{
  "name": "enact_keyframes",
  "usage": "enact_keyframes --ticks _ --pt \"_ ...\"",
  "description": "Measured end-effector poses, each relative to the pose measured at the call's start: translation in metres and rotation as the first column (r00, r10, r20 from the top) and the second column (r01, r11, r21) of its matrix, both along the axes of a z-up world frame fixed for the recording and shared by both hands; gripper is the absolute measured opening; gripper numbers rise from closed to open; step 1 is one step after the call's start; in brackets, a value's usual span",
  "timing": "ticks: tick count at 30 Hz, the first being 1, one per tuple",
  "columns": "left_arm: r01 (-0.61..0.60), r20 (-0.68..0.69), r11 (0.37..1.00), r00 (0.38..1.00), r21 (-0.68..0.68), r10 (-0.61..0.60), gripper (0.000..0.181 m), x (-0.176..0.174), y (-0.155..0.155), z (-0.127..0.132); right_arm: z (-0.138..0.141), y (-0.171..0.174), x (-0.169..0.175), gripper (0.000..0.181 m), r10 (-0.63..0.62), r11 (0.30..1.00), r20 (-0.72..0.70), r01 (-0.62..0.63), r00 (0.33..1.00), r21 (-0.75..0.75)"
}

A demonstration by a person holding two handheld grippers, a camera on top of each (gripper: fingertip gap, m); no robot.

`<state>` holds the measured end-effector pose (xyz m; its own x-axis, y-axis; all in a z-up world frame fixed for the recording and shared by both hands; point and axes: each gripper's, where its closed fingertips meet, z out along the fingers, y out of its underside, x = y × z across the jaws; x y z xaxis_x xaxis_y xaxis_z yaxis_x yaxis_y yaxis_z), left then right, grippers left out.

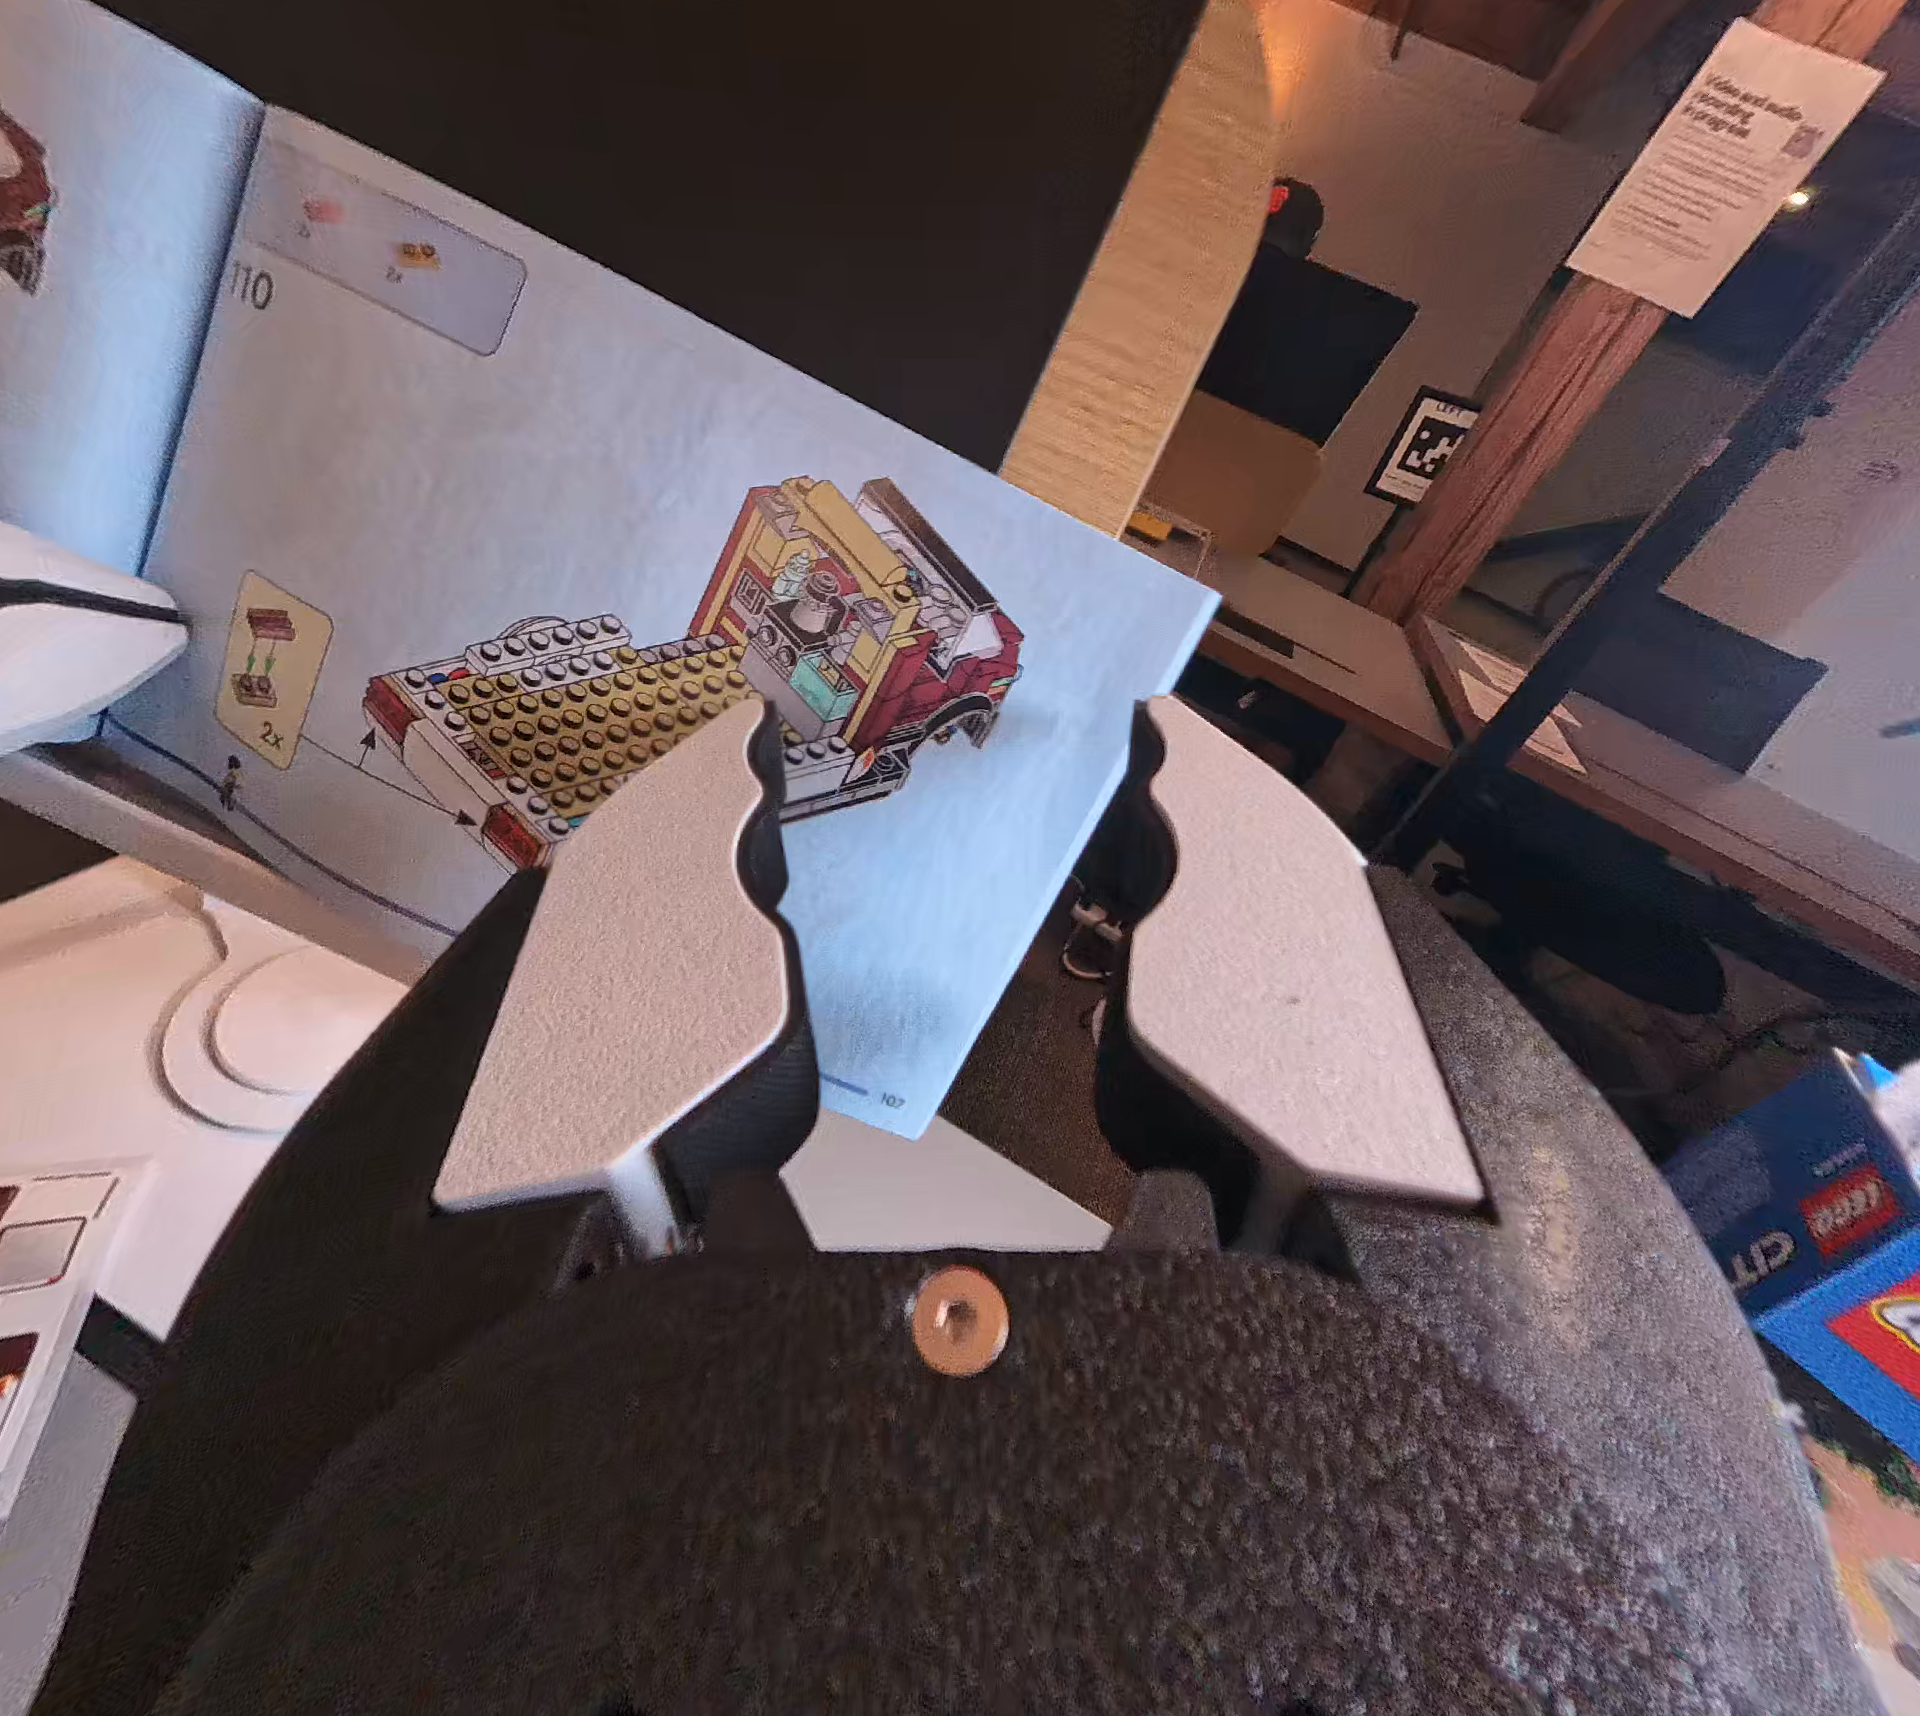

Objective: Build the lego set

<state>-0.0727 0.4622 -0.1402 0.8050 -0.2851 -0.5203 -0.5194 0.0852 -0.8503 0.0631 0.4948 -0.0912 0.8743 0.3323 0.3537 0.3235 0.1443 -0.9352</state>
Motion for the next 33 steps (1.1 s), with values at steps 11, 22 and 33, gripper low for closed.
enact_keyframes --ticks 11,22,33 --pt "0.002 0.028 1.0 1.0 -0.004 -0.001 0.0 -0.001 -0.001 0.0 0.001 0.017 -0.007 0.066 -0.004 0.998 0.034 0.006 0.999 -0.07" --pt "0.005 0.104 1.0 0.995 -0.02 -0.003 0.0 -0.003 -0.003 0.001 0.001 -0.004 -0.016 0.021 0.018 0.999 0.018 -0.017 1.0 -0.034" --pt "0.007 0.15 1.0 0.989 -0.006 -0.006 0.0 -0.003 -0.003 0.001 -0.007 -0.056 -0.005 0.034 0.083 0.996 0.066 -0.086 0.994 0.037"
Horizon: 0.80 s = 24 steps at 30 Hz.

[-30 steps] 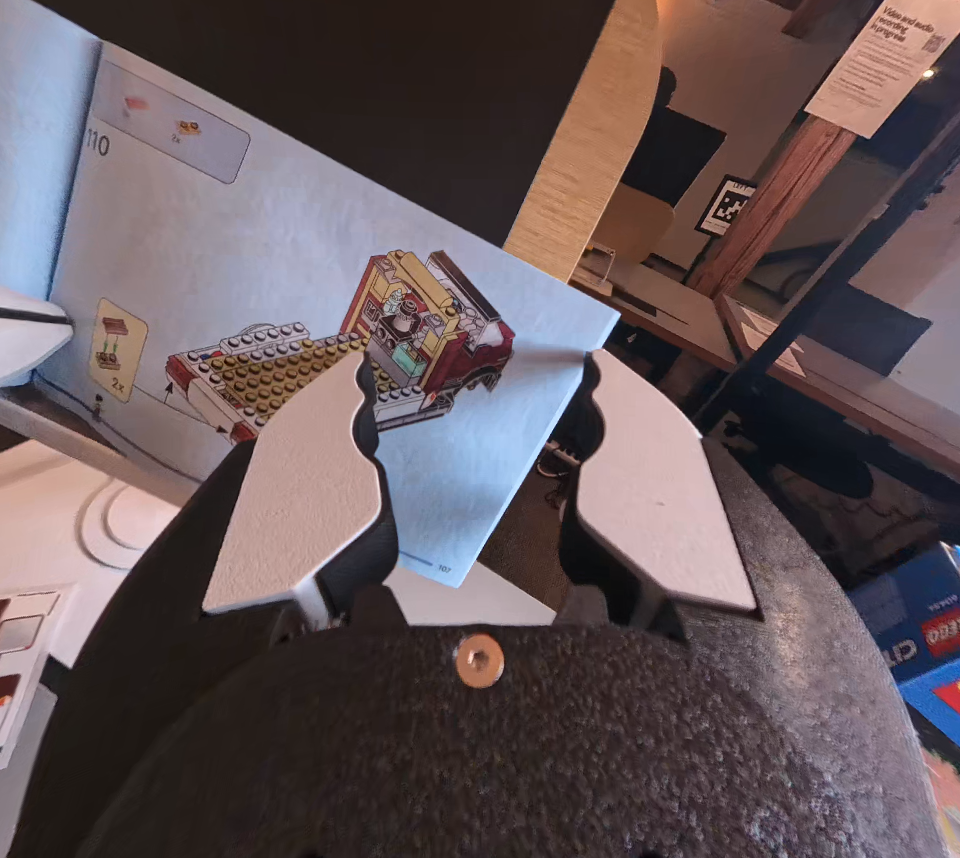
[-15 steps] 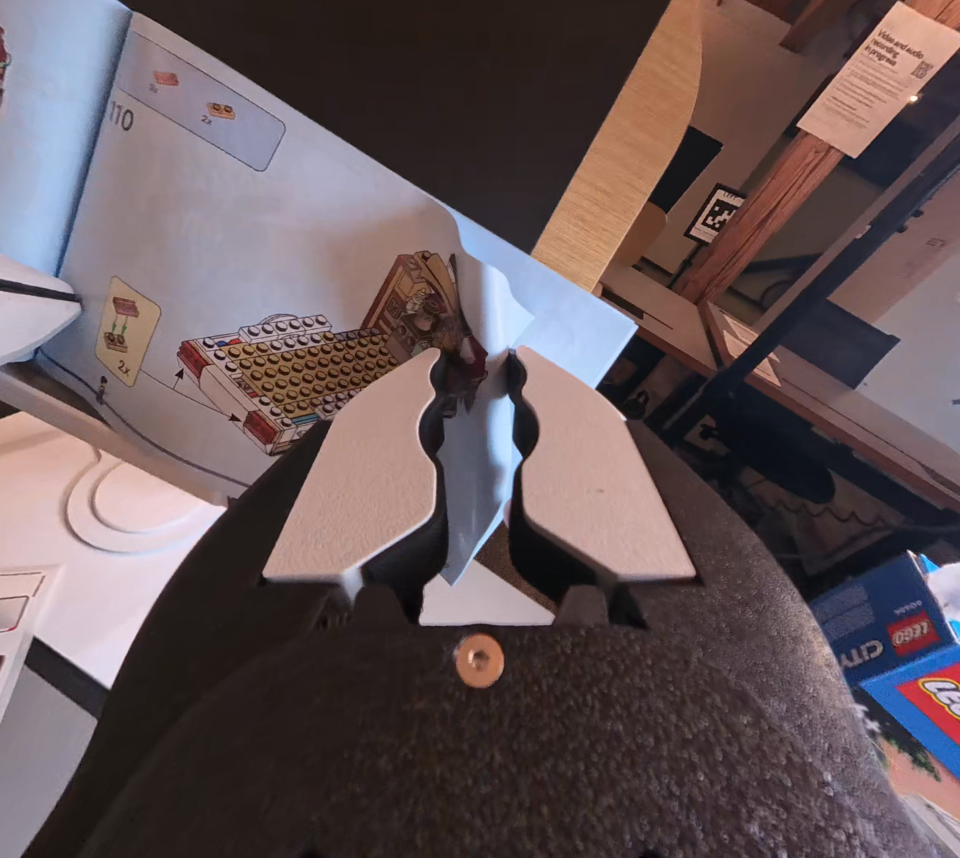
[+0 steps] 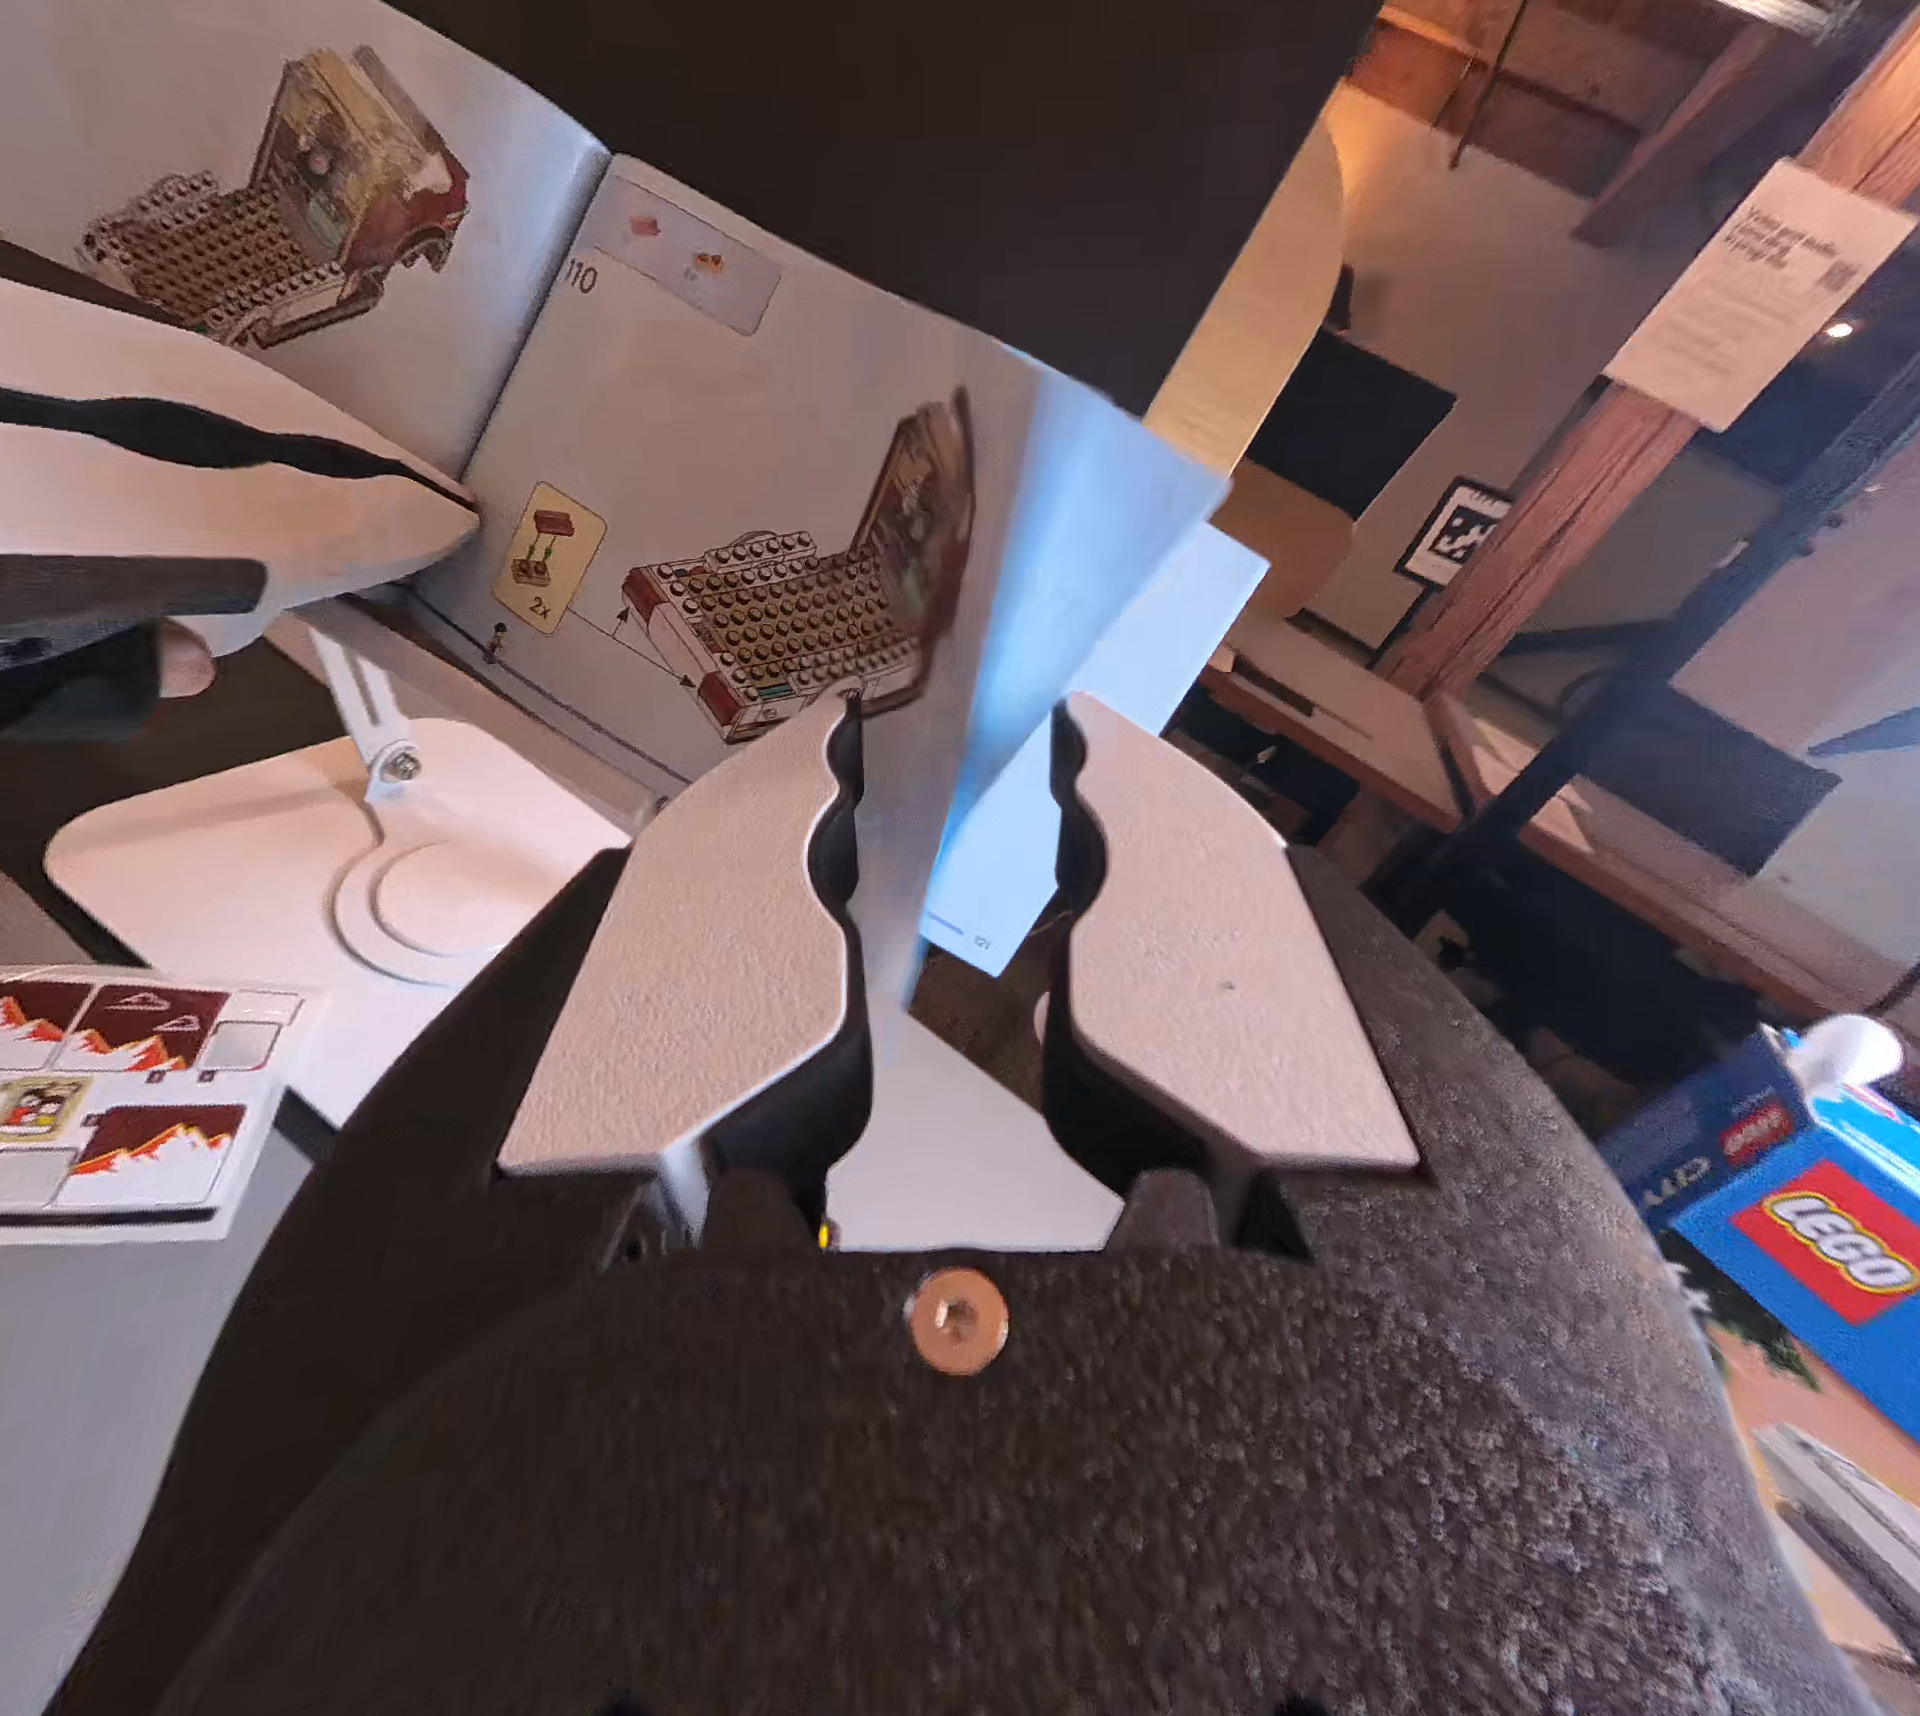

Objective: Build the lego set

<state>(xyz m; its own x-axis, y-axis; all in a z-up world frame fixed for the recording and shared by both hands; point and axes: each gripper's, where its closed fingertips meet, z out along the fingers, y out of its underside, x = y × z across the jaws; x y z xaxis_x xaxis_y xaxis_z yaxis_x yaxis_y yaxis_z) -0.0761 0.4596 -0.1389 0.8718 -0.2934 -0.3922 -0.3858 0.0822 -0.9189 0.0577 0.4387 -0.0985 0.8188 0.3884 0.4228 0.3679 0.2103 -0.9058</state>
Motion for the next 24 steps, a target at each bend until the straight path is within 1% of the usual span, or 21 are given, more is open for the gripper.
enact_keyframes --ticks 2,4,7,11,14,16,20,22,24 --pt "0.0 0.002 1.0 1.0 -0.003 0.0 0.0 0.0 0.0 0.0 0.004 -0.001 0.001 0.04 -0.008 1.0 -0.011 0.009 1.0 0.023" --pt "0.0 0.002 1.0 1.0 -0.006 0.0 0.0 0.0 0.0 0.0 0.003 0.003 -0.001 0.041 0.004 1.0 -0.018 -0.004 1.0 -0.005" --pt "0.001 0.0 1.0 1.0 -0.009 -0.001 0.0 0.0 0.0 0.0 0.007 0.014 0.002 0.043 -0.028 1.0 -0.023 0.028 0.999 0.003" --pt "0.004 -0.002 1.0 1.0 -0.01 -0.004 0.0 0.0 0.0 0.0 0.016 0.032 0.015 0.057 -0.115 0.993 -0.049 0.116 0.992 0.008" --pt "0.003 -0.002 1.0 1.0 -0.008 -0.003 0.0 0.0 0.0 0.0 0.022 0.044 0.02 0.068 -0.149 0.988 -0.028 0.15 0.988 0.03" --pt "0.004 -0.001 1.0 1.0 -0.008 -0.004 0.0 0.0 0.0 0.0 0.022 0.05 0.014 0.071 -0.125 0.992 0.016 0.124 0.992 0.028" --pt "0.004 -0.005 1.0 1.0 -0.005 -0.004 0.0 0.0 0.0 0.0 0.007 0.065 -0.005 0.077 -0.052 0.997 0.112 0.059 0.992 -0.055" --pt "0.005 -0.005 1.0 1.0 -0.008 -0.005 0.0 0.0 0.0 0.0 0.007 0.07 -0.009 0.077 -0.037 0.997 0.118 0.045 0.992 -0.07" --pt "0.007 -0.003 1.0 1.0 -0.011 -0.007 0.0 -0.001 0.001 0.0 0.009 0.072 -0.008 0.072 -0.038 0.996 0.111 0.046 0.993 -0.074"
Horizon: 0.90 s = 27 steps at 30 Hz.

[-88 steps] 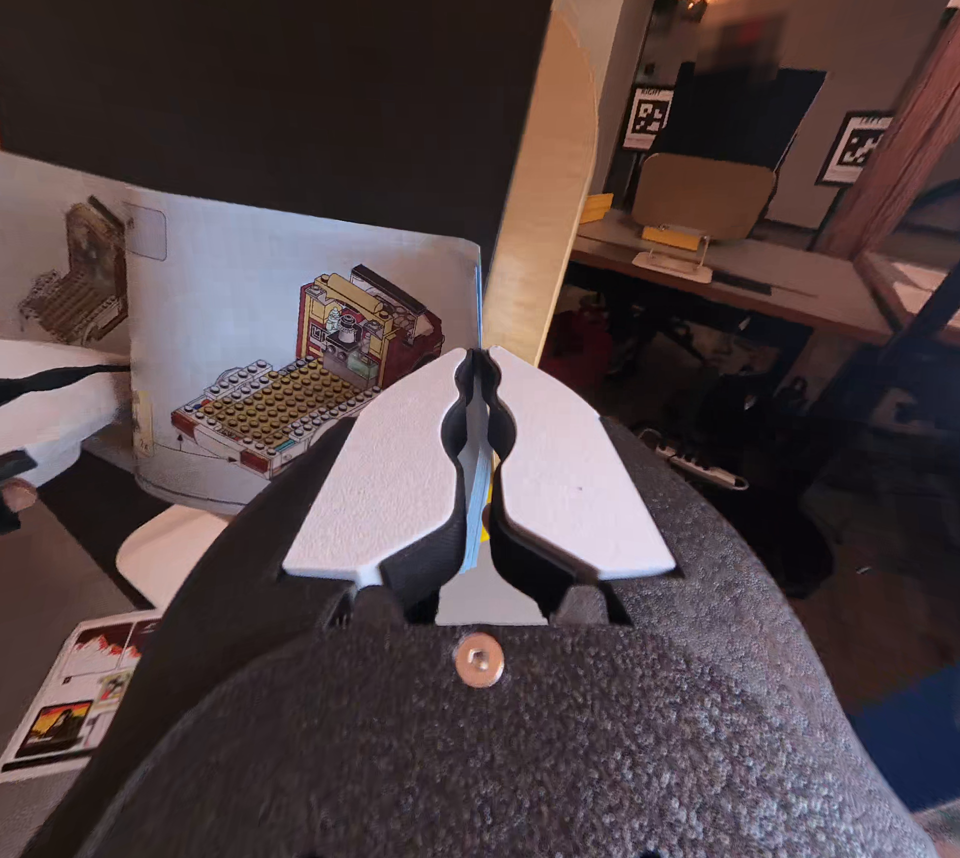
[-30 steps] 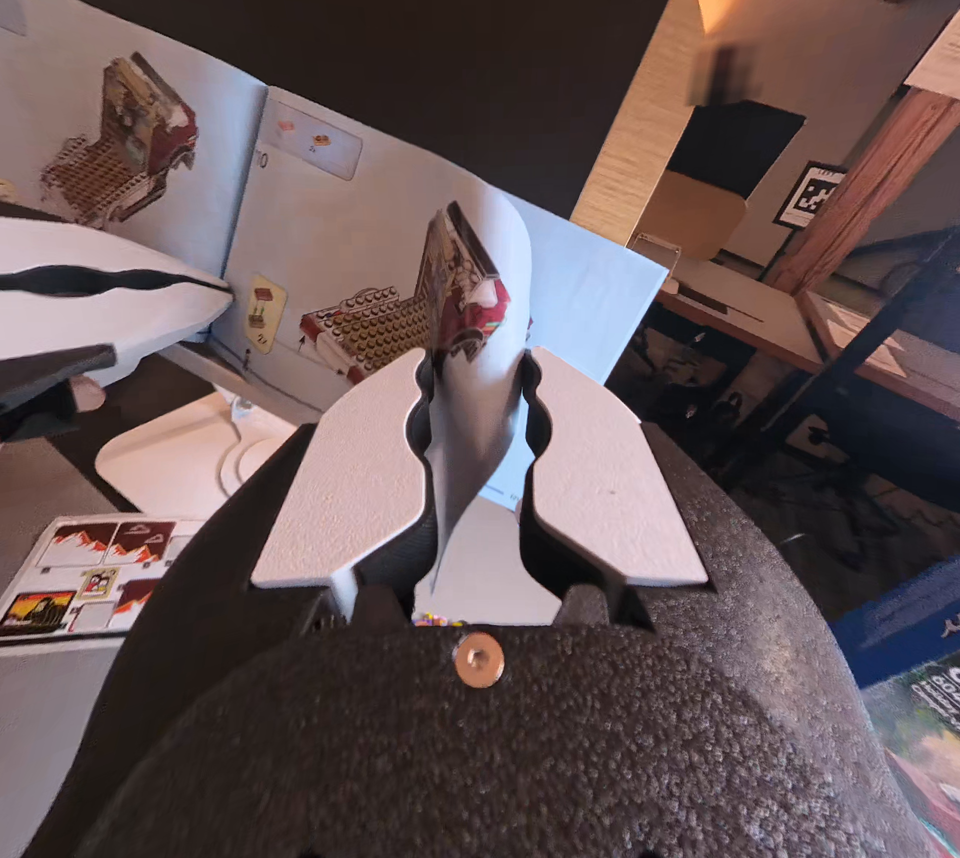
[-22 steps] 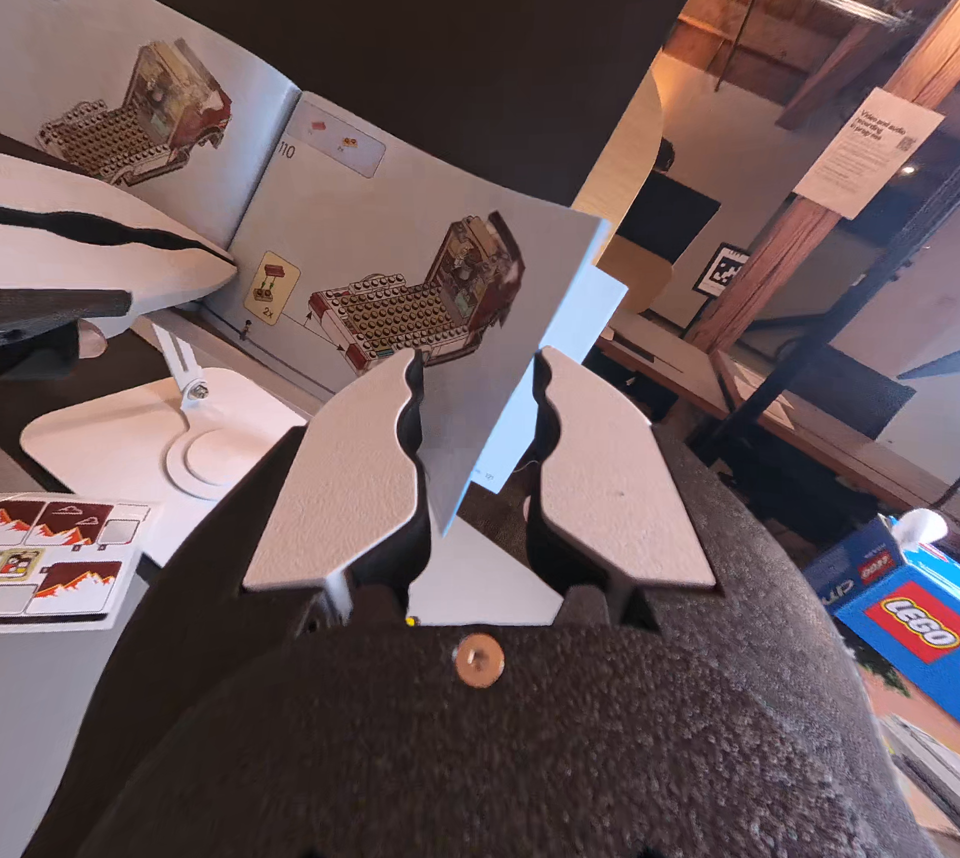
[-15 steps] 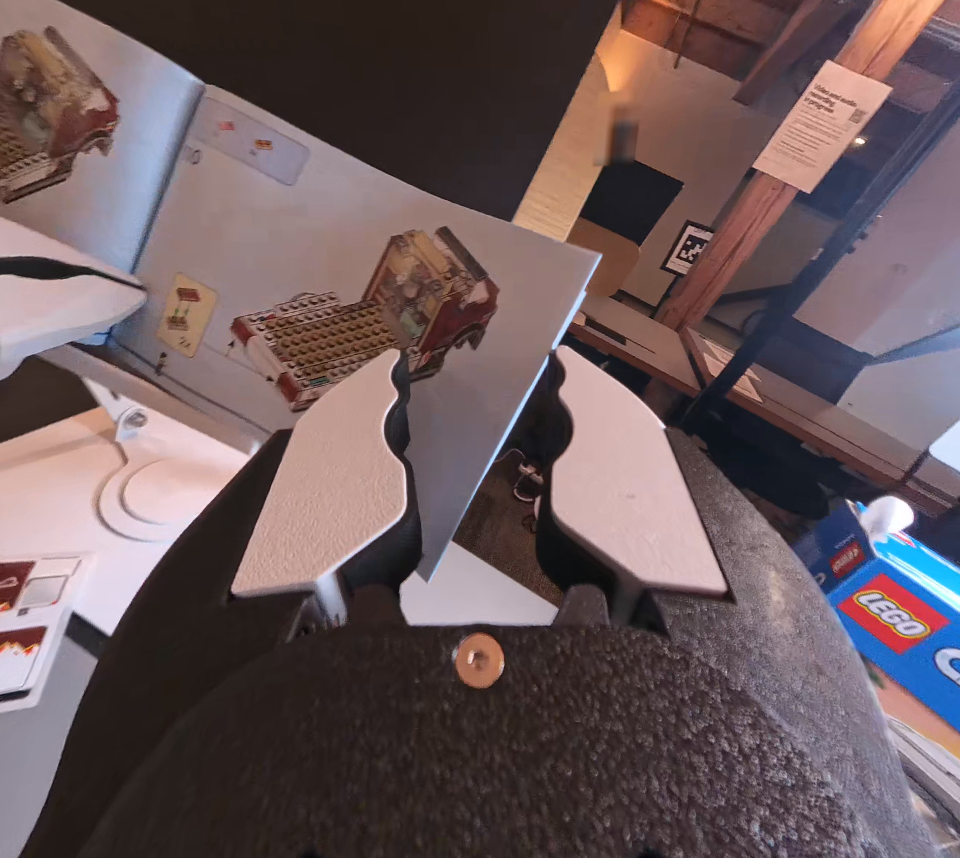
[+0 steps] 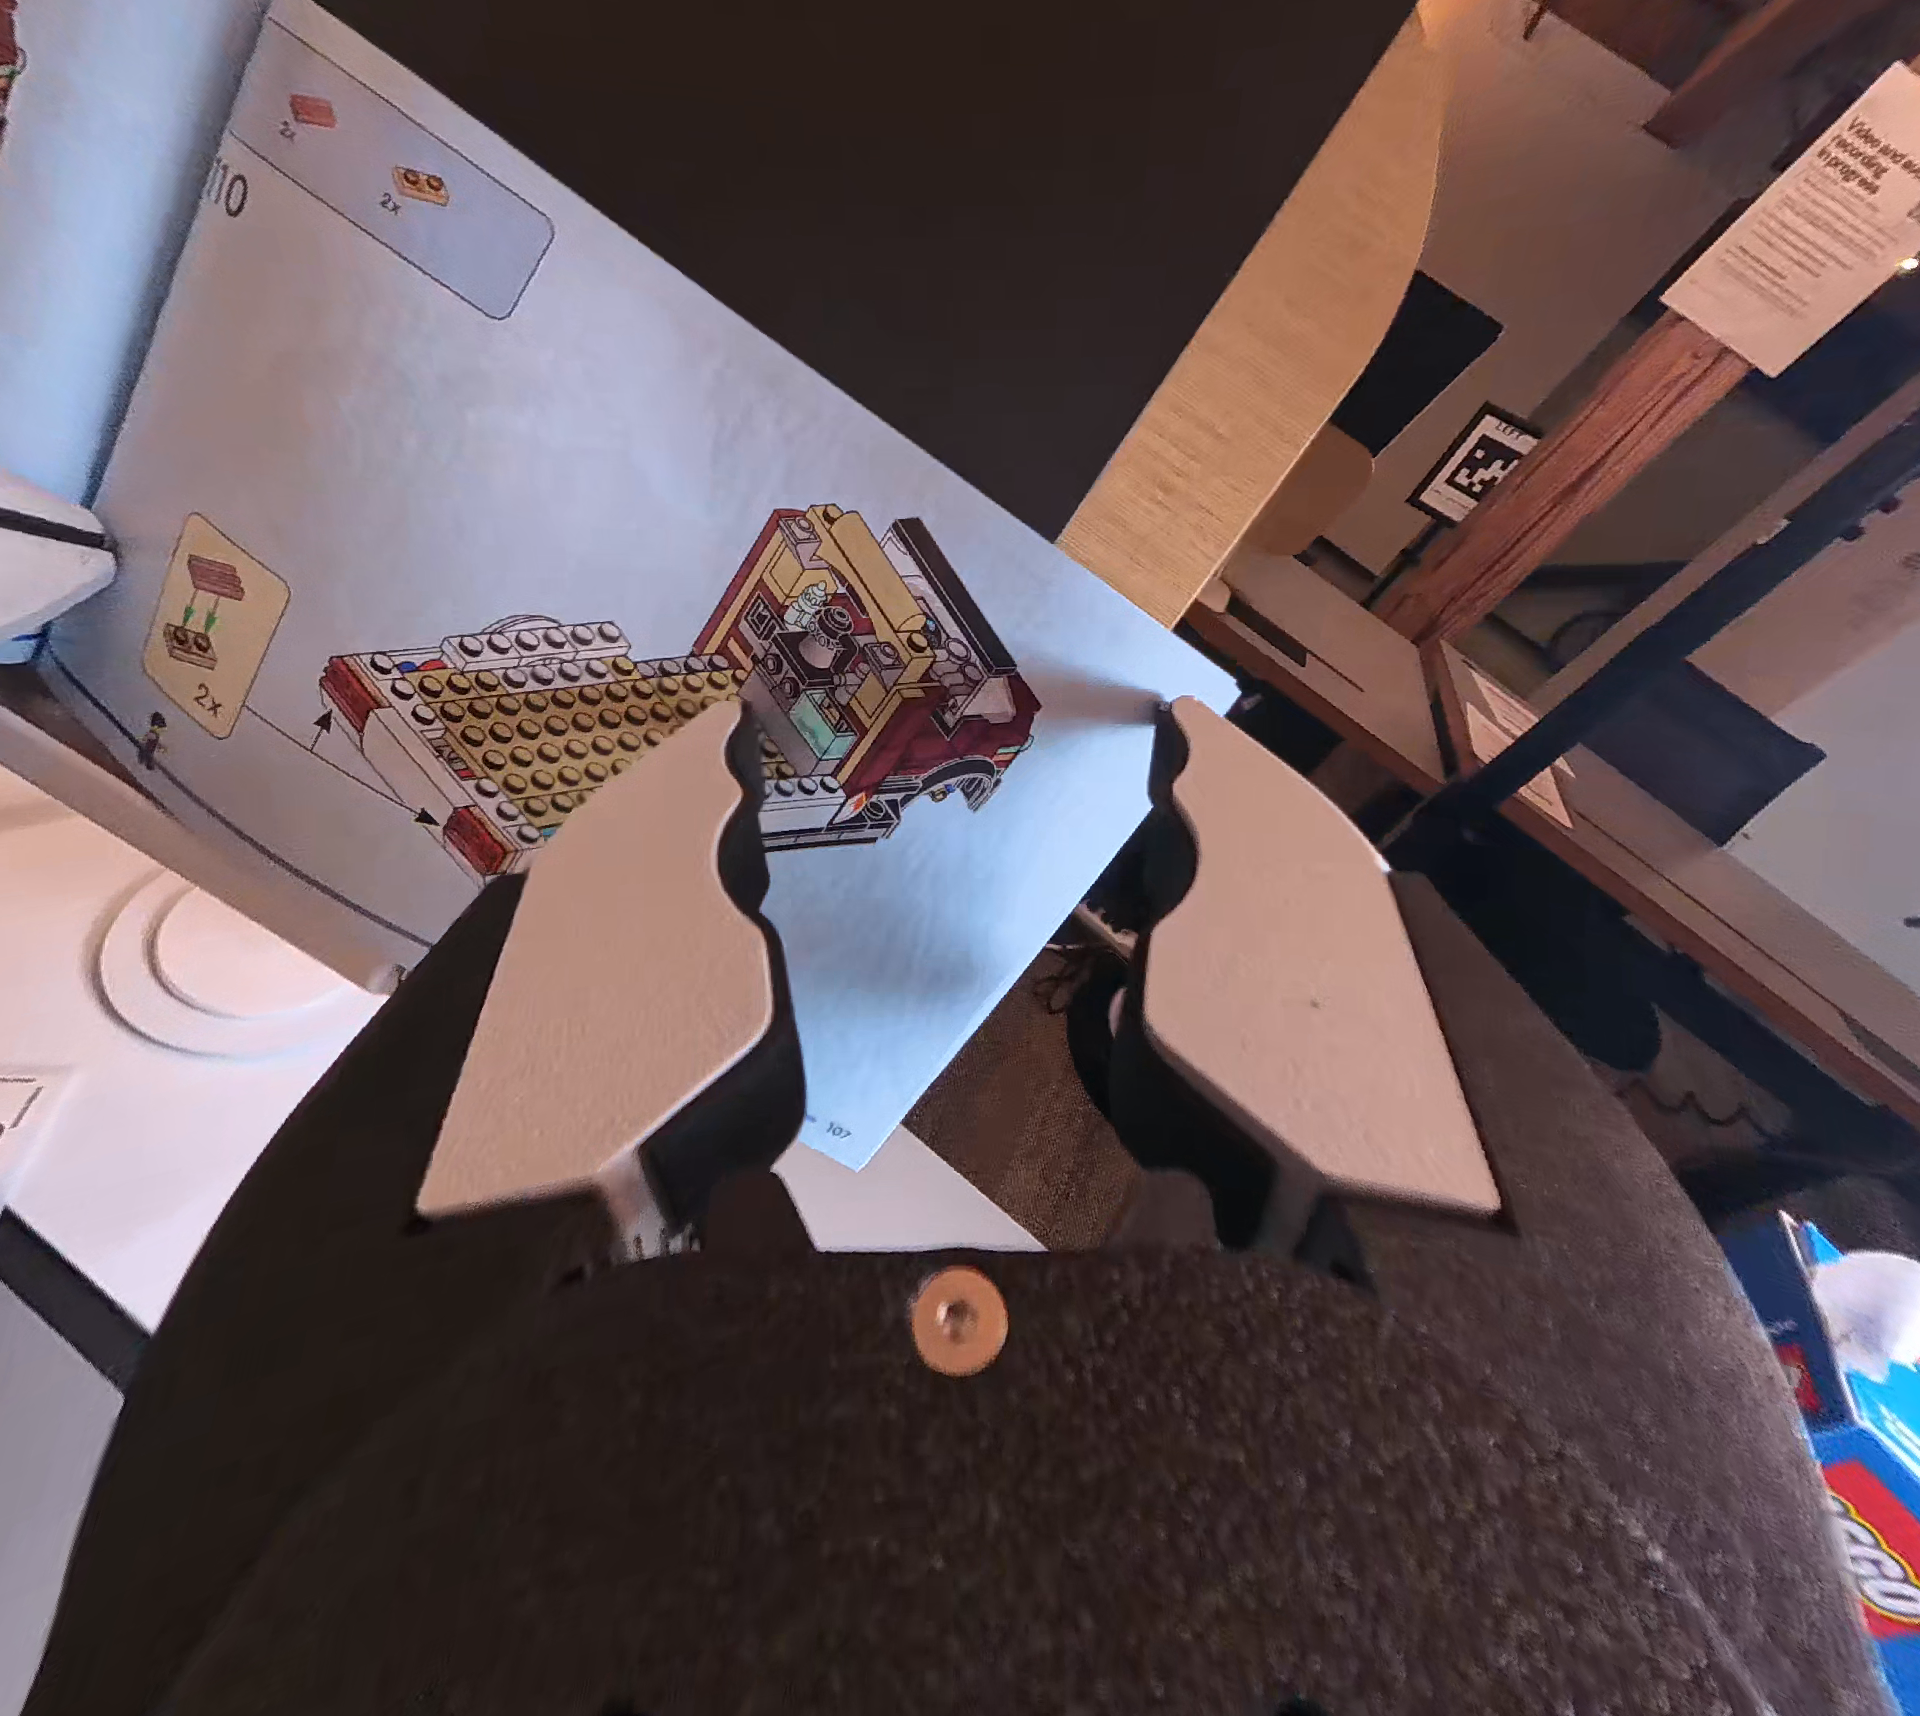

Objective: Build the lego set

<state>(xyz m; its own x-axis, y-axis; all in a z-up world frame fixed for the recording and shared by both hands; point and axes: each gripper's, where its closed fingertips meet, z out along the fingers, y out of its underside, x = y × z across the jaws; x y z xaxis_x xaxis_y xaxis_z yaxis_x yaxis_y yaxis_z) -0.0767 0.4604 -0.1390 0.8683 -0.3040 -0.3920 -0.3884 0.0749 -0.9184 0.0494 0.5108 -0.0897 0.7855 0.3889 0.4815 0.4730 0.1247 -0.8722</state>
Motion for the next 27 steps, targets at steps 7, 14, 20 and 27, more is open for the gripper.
enact_keyframes --ticks 7,14,20,27 --pt "0.0 -0.002 1.0 1.0 0.002 0.0 0.0 0.0 -0.001 0.0 0.003 -0.008 0.005 0.025 -0.039 0.995 0.042 0.035 0.998 0.098" --pt "0.001 -0.004 1.0 1.0 0.002 -0.001 0.0 0.0 0.0 0.0 0.005 0.0 0.006 0.035 -0.024 0.999 -0.033 0.025 0.999 0.027" --pt "0.001 -0.006 1.0 1.0 0.004 -0.001 0.0 0.001 0.0 0.0 0.005 -0.002 0.006 0.032 -0.033 0.999 0.002 0.033 0.999 0.034" --pt "0.006 -0.003 1.0 1.0 0.001 -0.006 0.0 0.001 0.0 -0.001 0.005 -0.013 0.0 0.013 0.007 0.999 -0.007 -0.007 1.0 0.047"
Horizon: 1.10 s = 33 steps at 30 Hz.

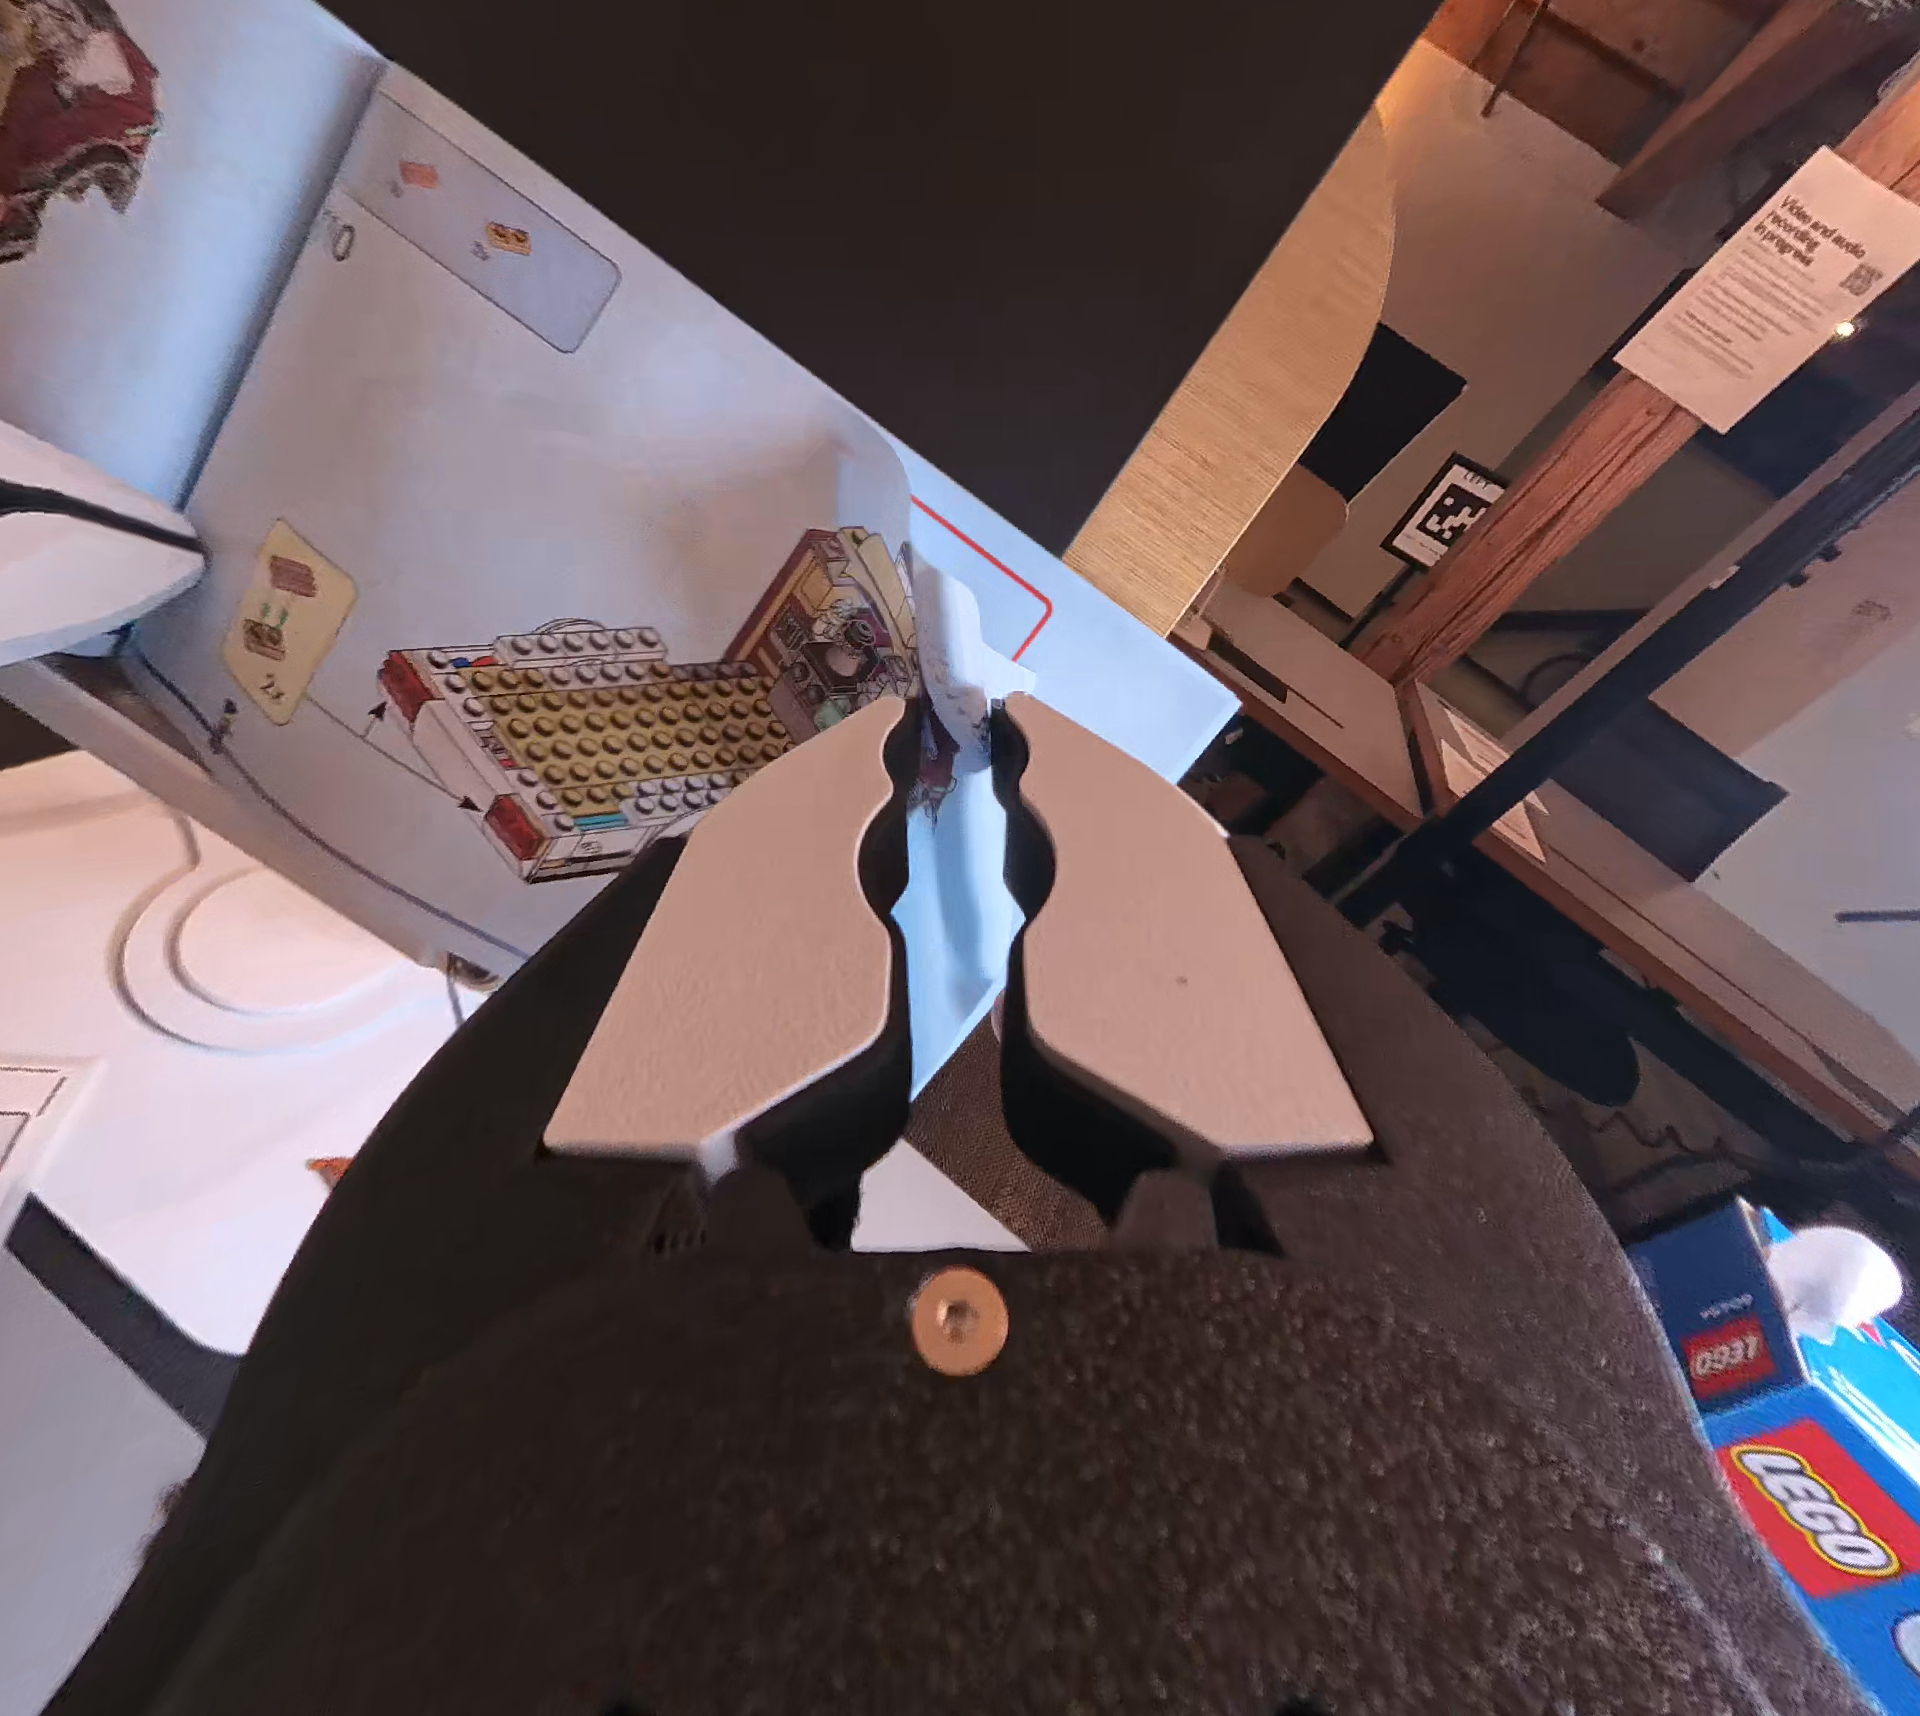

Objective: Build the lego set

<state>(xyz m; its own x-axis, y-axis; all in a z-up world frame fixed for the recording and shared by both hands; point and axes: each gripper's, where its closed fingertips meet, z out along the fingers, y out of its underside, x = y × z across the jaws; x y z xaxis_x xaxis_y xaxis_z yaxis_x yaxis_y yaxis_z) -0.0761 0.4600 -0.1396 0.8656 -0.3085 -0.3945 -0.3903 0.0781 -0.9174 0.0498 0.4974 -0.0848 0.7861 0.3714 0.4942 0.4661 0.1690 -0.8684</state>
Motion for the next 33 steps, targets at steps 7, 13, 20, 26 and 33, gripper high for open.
enact_keyframes --ticks 7,13,20,26,33 --pt "0.0 0.006 1.0 1.0 0.002 0.0 0.0 0.0 0.0 0.0 -0.028 -0.015 -0.002 0.014 0.102 0.987 -0.037 -0.106 0.994 -0.117" --pt "0.002 0.011 1.0 1.0 0.0 -0.002 0.0 0.0 -0.001 0.0 -0.049 -0.029 0.001 0.019 0.177 0.959 -0.143 -0.203 0.974 -0.198" --pt "0.004 0.016 1.0 1.0 -0.01 -0.003 0.0 0.0 0.0 0.0 -0.048 -0.051 0.002 0.002 0.309 0.896 -0.349 -0.394 0.885 -0.206" --pt "0.007 0.029 1.0 1.0 -0.025 -0.006 0.0 0.0 -0.001 0.0 -0.031 -0.072 -0.005 0.0 0.387 0.864 -0.386 -0.475 0.837 -0.165" --pt "0.142 0.225 0.986 0.967 -0.086 -0.12 0.0 0.002 -0.017 0.012 -0.027 -0.091 -0.035 0.0 0.429 0.853 -0.332 -0.497 0.84 -0.157"
